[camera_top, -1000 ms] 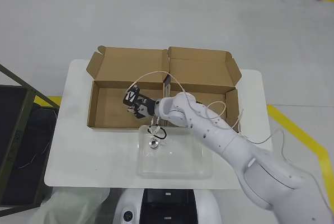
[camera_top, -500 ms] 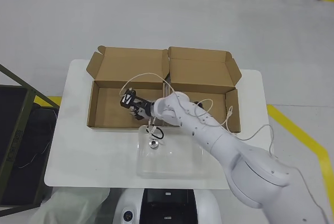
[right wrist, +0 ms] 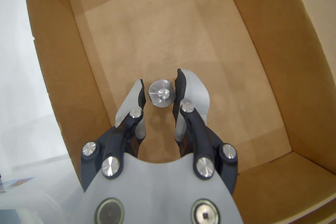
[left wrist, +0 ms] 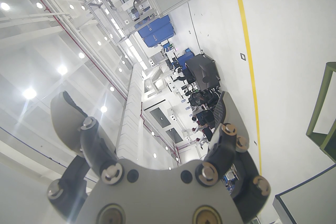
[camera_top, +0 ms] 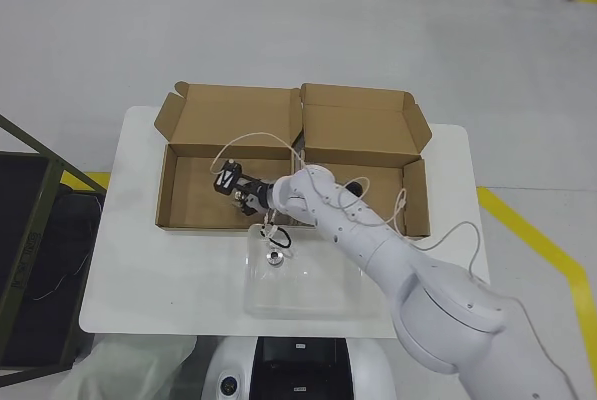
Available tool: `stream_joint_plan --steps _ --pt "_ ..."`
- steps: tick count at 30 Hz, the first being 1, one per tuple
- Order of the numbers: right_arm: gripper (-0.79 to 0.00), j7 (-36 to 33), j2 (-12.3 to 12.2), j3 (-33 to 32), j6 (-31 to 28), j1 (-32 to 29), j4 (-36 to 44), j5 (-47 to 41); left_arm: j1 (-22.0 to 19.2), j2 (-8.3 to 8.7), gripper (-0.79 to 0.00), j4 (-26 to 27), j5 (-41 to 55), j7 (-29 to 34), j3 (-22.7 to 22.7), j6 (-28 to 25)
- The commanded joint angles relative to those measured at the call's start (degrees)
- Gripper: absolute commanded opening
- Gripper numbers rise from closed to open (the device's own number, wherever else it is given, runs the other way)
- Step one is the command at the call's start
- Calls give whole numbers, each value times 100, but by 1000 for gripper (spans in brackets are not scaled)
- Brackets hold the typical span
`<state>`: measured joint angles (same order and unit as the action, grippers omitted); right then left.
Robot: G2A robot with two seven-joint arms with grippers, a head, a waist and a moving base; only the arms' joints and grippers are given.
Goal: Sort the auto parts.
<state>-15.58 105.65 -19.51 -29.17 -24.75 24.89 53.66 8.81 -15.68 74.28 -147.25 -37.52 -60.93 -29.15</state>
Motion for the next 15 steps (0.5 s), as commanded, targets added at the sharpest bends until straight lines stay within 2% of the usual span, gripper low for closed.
stream_joint_plan --steps 1,5,15 --pt "-422 29 26 -15 -18 13 -28 29 0 0 0 0 0 0 0 0" --pt "-348 137 60 -61 -54 58 -21 95 0 0 0 0 0 0 0 0" --pt "-339 491 -28 -282 -128 193 430 336 0 0 0 0 0 0 0 0"
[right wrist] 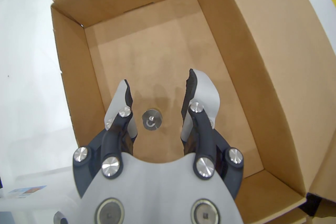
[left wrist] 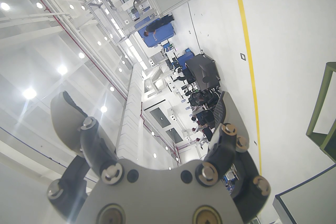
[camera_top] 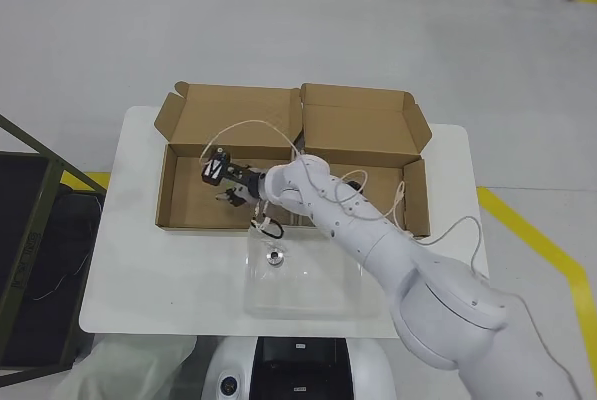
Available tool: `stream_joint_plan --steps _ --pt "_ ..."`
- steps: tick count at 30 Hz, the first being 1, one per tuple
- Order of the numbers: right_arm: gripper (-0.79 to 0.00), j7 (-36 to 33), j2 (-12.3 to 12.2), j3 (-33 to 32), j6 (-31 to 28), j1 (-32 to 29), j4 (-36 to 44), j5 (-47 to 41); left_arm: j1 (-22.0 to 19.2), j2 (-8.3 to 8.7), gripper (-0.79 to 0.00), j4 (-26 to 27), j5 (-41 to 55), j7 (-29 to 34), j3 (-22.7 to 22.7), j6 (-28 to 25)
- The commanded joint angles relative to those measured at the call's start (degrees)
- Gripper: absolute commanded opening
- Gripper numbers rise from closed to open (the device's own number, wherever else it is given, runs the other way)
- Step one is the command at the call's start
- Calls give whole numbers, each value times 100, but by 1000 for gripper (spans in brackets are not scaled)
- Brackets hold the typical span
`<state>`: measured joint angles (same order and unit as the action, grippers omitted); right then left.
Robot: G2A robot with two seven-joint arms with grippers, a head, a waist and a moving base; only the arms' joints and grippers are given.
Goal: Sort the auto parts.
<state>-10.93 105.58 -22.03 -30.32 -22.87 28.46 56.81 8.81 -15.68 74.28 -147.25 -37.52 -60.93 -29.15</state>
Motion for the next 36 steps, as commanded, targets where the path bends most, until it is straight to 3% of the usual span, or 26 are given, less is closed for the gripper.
stream_joint_plan --steps 1,10,21,28,36 --pt "-336 46 -46 -64 -18 5 162 47 0 0 0 0 0 0 0 0" --pt "-329 -143 -442 -484 72 -345 1352 316 0 0 0 0 0 0 0 0" --pt "-299 -1143 -1254 -1508 63 -1523 3650 931 0 0 0 0 0 0 0 0" --pt "-274 -1858 -1699 -2255 -336 -2472 5166 1292 0 0 0 0 0 0 0 0" --pt "-262 -2311 -2041 -2944 -981 -3303 6126 1407 0 0 0 0 0 0 0 0"
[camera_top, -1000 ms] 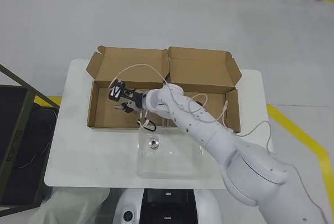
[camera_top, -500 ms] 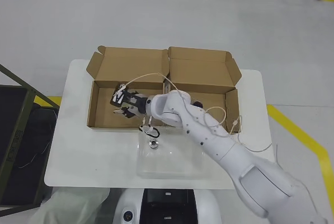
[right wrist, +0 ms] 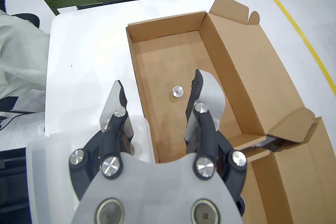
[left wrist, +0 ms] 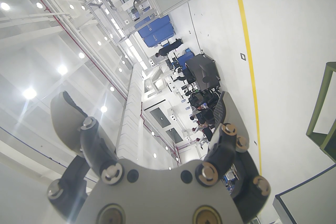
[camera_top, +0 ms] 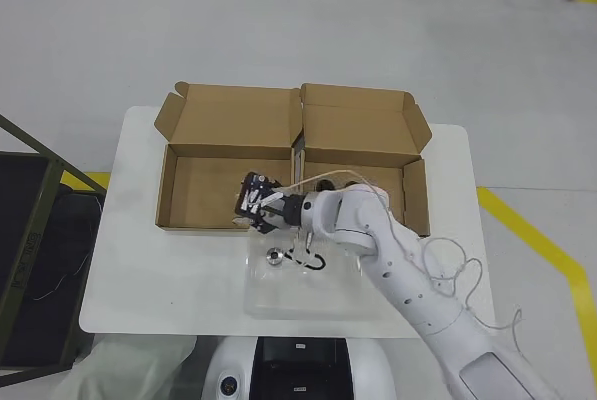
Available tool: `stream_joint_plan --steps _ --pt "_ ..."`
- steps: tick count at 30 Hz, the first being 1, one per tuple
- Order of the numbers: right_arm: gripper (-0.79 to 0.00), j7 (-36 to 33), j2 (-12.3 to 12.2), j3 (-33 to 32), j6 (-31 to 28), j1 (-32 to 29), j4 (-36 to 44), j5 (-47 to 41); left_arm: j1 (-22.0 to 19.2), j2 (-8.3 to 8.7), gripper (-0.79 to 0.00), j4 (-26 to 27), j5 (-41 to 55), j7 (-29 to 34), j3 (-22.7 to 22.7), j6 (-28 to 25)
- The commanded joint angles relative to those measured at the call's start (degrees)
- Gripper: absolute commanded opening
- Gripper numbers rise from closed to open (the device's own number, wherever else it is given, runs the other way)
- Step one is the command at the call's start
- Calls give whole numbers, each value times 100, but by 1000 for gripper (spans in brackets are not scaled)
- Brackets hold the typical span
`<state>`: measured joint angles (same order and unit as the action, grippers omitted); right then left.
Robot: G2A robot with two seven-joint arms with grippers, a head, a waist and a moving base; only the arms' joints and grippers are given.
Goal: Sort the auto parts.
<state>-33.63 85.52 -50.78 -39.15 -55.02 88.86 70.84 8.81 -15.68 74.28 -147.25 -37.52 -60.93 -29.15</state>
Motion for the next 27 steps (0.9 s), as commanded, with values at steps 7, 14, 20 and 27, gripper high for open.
stream_joint_plan --steps 7,14,20,27 --pt "-222 -171 -251 -418 -710 -604 534 116 0 0 0 0 0 0 0 0" --pt "-203 -183 -404 -568 -997 -992 765 294 0 0 0 0 0 0 0 0" --pt "-197 -211 -506 -530 -1274 -1236 835 412 0 0 0 0 0 0 0 0" --pt "-188 -293 -574 -394 -1335 -1280 680 517 0 0 0 0 0 0 0 0"
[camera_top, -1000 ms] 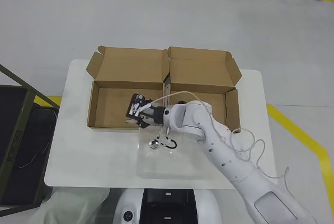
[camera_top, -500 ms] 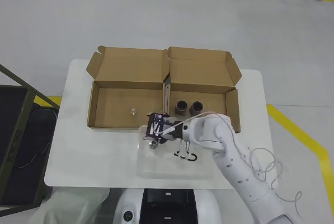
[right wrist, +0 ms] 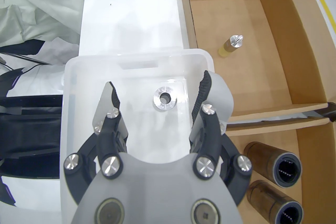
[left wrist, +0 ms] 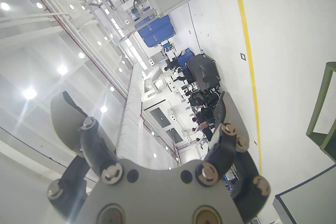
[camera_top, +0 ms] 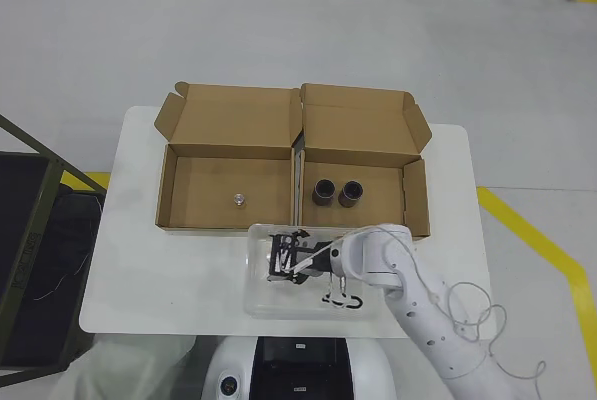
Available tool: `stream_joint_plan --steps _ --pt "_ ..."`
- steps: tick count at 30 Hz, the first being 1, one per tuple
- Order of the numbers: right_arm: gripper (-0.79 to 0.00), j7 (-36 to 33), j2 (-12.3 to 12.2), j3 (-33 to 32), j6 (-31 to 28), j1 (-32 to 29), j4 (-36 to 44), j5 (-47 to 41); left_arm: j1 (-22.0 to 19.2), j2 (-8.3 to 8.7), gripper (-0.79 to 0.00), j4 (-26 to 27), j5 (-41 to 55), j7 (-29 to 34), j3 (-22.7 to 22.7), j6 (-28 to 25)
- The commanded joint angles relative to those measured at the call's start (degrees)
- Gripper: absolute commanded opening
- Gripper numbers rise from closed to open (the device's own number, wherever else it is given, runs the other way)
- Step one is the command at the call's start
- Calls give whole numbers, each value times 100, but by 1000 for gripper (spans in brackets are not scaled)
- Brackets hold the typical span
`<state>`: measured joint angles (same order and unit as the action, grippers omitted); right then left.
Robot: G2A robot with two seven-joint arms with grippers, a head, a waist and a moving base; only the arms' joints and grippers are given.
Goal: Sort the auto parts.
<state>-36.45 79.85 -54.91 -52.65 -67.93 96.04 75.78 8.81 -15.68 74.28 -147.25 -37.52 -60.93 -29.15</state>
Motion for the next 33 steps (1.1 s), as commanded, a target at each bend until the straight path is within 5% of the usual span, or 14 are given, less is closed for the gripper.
stream_joint_plan --steps 1,11,28,30,33 --pt "-191 -10 -11 41 28 25 -82 44 0 0 0 0 0 0 0 0" --pt "-126 123 -18 340 251 315 -739 352 0 0 0 0 0 0 0 0" --pt "-185 661 81 925 641 769 -1580 517 0 0 0 0 0 0 0 0" --pt "-219 686 89 984 658 801 -1626 542 0 0 0 0 0 0 0 0" --pt "-403 724 100 1060 683 837 -1670 561 0 0 0 0 0 0 0 0"
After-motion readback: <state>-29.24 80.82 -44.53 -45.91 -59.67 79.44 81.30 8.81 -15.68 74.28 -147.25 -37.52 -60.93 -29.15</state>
